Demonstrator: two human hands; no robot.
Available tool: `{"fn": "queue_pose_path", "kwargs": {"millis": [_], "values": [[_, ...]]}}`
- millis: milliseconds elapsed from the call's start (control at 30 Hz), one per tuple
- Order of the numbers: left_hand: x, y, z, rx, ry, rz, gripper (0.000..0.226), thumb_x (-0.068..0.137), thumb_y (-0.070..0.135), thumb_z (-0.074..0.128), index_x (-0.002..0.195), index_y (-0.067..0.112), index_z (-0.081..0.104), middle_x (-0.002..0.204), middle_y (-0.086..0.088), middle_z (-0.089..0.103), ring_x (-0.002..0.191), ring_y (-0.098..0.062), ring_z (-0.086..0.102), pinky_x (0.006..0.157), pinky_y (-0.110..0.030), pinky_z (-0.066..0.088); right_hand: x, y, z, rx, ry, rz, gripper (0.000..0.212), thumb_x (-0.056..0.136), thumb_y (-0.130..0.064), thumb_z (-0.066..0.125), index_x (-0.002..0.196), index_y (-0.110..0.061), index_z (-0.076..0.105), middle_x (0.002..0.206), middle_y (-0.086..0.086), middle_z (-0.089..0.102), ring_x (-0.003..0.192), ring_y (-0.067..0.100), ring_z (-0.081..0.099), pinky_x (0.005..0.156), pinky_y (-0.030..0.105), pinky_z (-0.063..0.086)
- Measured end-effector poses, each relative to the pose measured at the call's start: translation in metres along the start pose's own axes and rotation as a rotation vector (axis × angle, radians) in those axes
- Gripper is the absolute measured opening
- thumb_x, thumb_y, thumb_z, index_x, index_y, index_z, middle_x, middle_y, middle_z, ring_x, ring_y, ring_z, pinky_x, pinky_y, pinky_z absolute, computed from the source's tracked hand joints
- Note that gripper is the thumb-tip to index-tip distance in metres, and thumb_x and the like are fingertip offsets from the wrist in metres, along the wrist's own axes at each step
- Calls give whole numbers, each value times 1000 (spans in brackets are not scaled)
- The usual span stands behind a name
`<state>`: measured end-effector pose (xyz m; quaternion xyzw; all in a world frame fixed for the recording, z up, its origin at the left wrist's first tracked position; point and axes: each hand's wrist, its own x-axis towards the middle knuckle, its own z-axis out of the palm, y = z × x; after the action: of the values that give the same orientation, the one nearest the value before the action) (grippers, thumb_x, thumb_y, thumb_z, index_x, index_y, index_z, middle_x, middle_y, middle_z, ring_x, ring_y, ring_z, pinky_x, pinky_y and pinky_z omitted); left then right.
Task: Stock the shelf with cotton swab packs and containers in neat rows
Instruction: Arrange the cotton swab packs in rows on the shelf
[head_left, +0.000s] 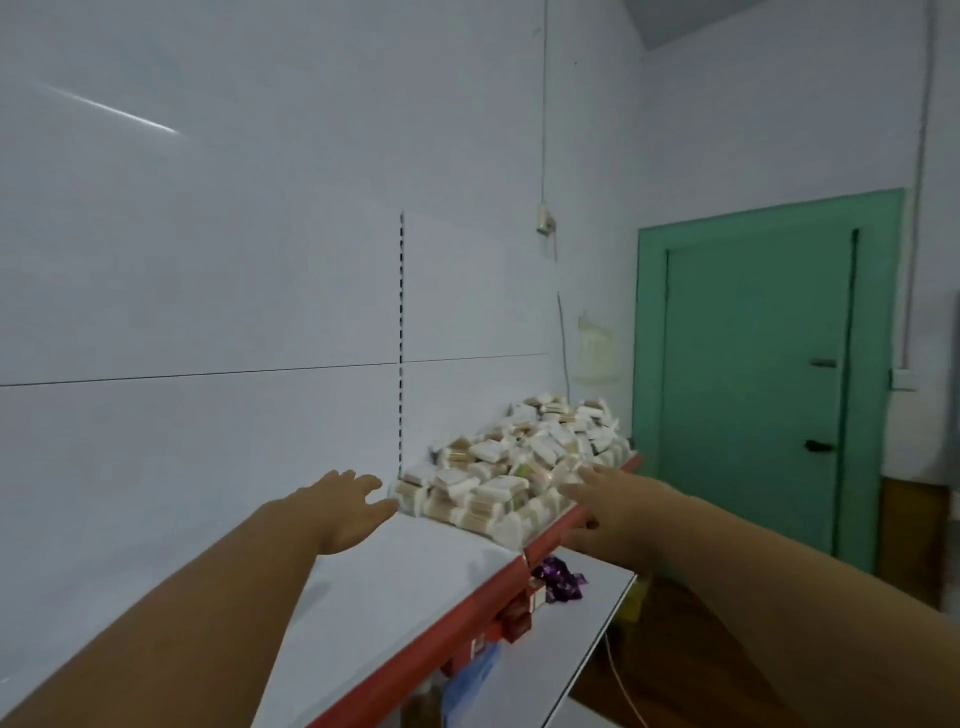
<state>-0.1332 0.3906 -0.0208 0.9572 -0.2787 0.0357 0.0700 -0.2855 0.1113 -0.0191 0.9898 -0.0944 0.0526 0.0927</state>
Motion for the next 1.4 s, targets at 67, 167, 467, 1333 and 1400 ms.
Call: {"fn": "queue_pose_path", "kwargs": {"millis": [67,167,467,1333,1400], "values": [[48,4,11,-5,-16,14,58,100,53,25,150,24,23,157,-4,23,145,-20,17,117,-41,19,26,26,10,-32,-10,26,73,89,-64,42,150,-33,18,159,1,13,146,23,12,117,49,18],[112,16,22,-14,-36,74,55,101,50,24,149,24,26,155,-5,26,143,-21,21,115,-38,22,67,57,16,-55,-30,53,69,92,-57,43,150,-31,17,159,2,15,145,22,14,117,47,19],[288,107,42,-25,-27,278,54,99,52,33,146,25,36,152,-1,36,137,-19,34,111,-33,29,169,170,25,82,23,139,62,94,-50,47,148,-29,27,153,-1,33,137,21,33,113,40,30],[564,161,78,-285,84,-258,64,75,42,78,128,13,55,121,-1,57,91,-11,57,74,-18,46,499,333,90,219,293,-444,42,93,-48,49,132,-35,47,136,-13,49,122,7,44,100,24,34],[575,162,79,-191,-25,-213,67,75,48,76,128,15,55,126,-1,56,98,-12,54,80,-20,43,520,331,84,230,254,-429,43,93,-46,50,134,-31,46,135,-11,50,121,9,46,100,26,37]]}}
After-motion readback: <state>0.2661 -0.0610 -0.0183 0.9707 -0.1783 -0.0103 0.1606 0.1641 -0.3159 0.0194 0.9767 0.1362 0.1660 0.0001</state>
